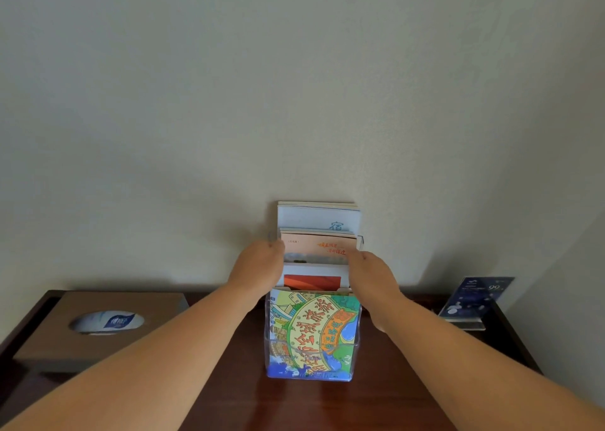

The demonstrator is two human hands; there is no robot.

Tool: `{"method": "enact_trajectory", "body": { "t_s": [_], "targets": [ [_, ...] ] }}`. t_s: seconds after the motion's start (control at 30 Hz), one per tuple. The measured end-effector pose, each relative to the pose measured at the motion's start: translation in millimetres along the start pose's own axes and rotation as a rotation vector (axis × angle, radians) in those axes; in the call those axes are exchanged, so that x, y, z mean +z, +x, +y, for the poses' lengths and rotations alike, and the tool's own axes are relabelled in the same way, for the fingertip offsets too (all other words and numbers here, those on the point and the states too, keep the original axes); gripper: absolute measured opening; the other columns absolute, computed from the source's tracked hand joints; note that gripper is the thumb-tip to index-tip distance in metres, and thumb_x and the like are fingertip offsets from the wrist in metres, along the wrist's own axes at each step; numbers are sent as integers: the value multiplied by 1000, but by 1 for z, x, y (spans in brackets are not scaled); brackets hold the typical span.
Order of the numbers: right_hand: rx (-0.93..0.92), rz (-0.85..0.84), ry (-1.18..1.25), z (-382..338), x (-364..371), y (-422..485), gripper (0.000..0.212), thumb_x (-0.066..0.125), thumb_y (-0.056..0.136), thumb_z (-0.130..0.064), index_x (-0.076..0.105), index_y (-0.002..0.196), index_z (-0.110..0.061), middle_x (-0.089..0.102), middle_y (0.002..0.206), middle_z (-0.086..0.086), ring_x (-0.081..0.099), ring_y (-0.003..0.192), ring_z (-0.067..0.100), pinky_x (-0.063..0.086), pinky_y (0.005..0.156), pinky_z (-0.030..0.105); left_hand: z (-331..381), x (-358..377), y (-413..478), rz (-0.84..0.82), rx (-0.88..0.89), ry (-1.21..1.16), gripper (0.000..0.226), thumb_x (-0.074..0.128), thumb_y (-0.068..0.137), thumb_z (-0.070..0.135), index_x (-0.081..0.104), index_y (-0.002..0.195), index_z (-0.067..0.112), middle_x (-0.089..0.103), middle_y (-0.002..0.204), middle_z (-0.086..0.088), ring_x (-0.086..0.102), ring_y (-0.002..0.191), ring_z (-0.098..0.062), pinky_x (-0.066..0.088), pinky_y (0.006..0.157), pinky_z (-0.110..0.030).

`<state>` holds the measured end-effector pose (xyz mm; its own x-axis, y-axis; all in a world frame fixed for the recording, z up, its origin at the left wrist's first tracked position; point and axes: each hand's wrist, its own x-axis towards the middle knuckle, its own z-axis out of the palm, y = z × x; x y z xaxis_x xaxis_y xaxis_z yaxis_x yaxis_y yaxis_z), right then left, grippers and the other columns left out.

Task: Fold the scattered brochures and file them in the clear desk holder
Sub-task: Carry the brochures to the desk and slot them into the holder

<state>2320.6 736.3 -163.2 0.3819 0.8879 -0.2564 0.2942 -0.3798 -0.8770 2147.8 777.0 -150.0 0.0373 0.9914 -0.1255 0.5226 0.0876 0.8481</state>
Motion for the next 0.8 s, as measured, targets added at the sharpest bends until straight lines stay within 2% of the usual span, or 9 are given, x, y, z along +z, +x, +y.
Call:
{"method": "enact_trajectory", "body": {
  "t_s": [0.17,0.33,0.4,0.47,0.5,0.57,0.63,0.7,0.8],
  "targets": [
    [11,-19,17,-2,0,1,32,33,102,-43,56,101,-21,67,94,0,66,81,15,47,58,27,-1,5,1,-12,-4,-4,41,33,102,29,60,90,1,67,87,-23,67,88,-40,43,62,-38],
    [-24,60,39,4,-3,-2,33,37,100,-47,56,102,-20,67,91,0,68,78,15,49,57,27,-8,3,-2,42,41,16,41,32,101,27,56,82,-1,64,85,-25,65,78,-32,43,60,-40],
    [-31,132,37,14,-7,-2,29,38,101,-42,54,103,-18,63,88,-3,63,75,11,44,53,26,-21,2,-8,116,42,-11,40,33,100,26,45,66,10,55,66,-14,55,64,-23,37,57,-35],
    [-8,168,3,29,-12,-6,24,37,101,-39,50,99,-19,58,85,-6,54,71,6,38,52,26,-41,1,-14,156,-45,-79,38,35,100,28,45,65,16,52,67,-5,53,70,-25,41,65,-38],
    [18,157,-19,38,-13,-8,22,37,102,-39,49,99,-20,55,87,-5,49,70,4,37,55,26,-52,2,-16,147,-121,-152,36,36,100,32,53,72,17,59,79,-7,57,83,-28,46,77,-41],
    [123,93,-17,57,-11,-12,33,35,103,-40,55,114,-16,54,102,3,49,77,8,40,71,31,-75,10,-22,69,-303,-260,41,37,101,41,64,109,11,63,117,-16,57,112,-33,44,101,-49],
    [296,4,79,74,-3,-18,47,33,102,-48,56,125,-13,59,108,4,53,91,18,41,88,38,-90,21,-29,-21,-452,-293,53,35,100,48,56,130,9,58,131,-15,54,119,-32,41,104,-46],
    [420,-81,193,87,5,-22,49,33,100,-56,61,102,-16,65,89,-5,58,82,16,46,87,37,-98,30,-37,-100,-520,-368,48,34,100,51,63,111,14,66,114,-9,62,103,-25,44,91,-39],
    [438,-91,272,92,10,-24,50,33,97,-61,65,87,-24,72,80,-4,66,75,13,44,64,28,-100,38,-42,-111,-518,-424,45,35,99,51,67,91,20,72,101,-7,66,97,-23,48,86,-37]
  ]
}}
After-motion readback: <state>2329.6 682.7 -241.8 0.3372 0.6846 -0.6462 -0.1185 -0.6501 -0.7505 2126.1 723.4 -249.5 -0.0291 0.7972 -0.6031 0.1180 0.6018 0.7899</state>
